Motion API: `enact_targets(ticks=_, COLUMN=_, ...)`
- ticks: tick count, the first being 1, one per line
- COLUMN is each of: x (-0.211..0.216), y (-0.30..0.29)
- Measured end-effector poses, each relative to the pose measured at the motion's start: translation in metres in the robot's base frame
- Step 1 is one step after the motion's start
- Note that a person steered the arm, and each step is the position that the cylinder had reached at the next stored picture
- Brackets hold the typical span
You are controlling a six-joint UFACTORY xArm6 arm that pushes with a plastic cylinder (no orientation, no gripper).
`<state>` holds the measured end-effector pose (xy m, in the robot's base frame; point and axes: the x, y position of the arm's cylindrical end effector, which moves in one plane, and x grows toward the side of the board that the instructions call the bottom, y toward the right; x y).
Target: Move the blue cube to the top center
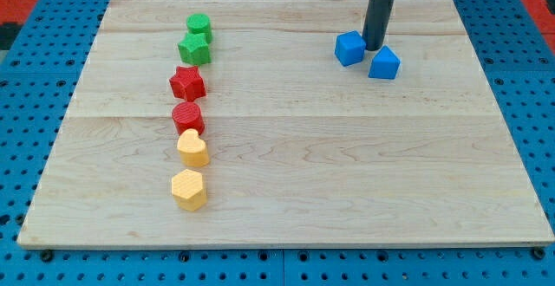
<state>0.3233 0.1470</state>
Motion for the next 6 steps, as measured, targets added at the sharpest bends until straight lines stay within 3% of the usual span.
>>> enact_targets(ticks=1, x=0.011, y=-0.008)
enact_targets(ticks=4, x=-0.051, y=-0.156)
enact_targets(ticks=6, x=-0.063, y=-0.146)
